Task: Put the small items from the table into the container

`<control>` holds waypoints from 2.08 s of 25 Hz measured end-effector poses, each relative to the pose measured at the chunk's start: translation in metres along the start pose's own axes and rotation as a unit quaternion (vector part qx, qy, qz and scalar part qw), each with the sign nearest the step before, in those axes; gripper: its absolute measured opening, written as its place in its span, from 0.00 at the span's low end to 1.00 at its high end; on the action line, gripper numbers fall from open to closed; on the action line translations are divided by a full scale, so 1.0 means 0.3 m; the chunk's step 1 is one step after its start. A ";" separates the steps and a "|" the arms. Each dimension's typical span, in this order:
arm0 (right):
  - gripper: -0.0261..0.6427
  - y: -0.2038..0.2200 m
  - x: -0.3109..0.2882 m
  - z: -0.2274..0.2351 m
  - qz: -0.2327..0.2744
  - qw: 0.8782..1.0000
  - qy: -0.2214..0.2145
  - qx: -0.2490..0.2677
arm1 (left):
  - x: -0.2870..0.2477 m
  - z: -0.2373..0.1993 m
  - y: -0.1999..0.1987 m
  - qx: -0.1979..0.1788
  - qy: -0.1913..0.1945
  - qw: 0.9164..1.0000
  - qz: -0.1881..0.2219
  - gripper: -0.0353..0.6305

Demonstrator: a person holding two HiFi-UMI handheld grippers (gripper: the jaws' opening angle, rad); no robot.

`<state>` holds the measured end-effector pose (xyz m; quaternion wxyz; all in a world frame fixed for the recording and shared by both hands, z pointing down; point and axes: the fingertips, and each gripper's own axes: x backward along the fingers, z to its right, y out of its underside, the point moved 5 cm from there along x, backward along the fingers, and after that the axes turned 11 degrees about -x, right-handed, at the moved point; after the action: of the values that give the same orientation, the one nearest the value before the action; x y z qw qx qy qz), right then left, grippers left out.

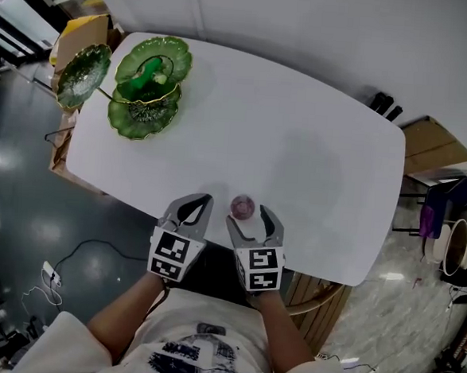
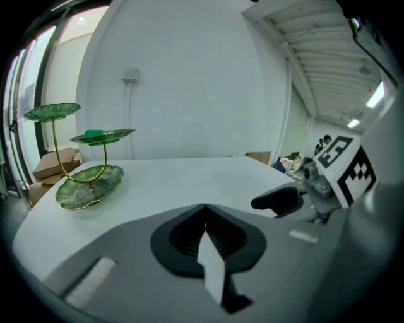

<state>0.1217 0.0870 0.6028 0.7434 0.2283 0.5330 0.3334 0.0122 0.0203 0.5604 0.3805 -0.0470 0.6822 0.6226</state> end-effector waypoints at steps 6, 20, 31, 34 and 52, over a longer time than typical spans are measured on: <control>0.55 0.027 -0.073 0.012 -0.019 1.000 -0.001 0.004 | -0.036 -0.008 0.039 0.009 -0.003 1.000 -0.015 0.04; 0.55 0.074 -0.160 0.034 -0.066 0.997 0.001 0.025 | -0.078 -0.022 0.068 0.018 -0.004 0.999 -0.037 0.04; 0.52 0.076 -0.183 0.038 -0.084 0.994 0.012 0.062 | -0.076 -0.037 0.083 0.023 -0.009 0.999 -0.044 0.04; 0.51 0.076 -0.187 0.038 -0.089 0.994 0.011 0.065 | -0.069 -0.041 0.082 0.024 -0.009 0.999 -0.042 0.04; 0.51 -0.079 -0.164 -0.114 -0.013 0.999 0.041 0.008 | 0.059 -0.243 0.046 0.000 0.005 1.000 -0.007 0.04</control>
<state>0.0851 0.0341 0.6067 0.7232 0.2129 0.5688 0.3289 -0.0414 -0.0340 0.5565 0.3814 -0.0546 0.6839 0.6196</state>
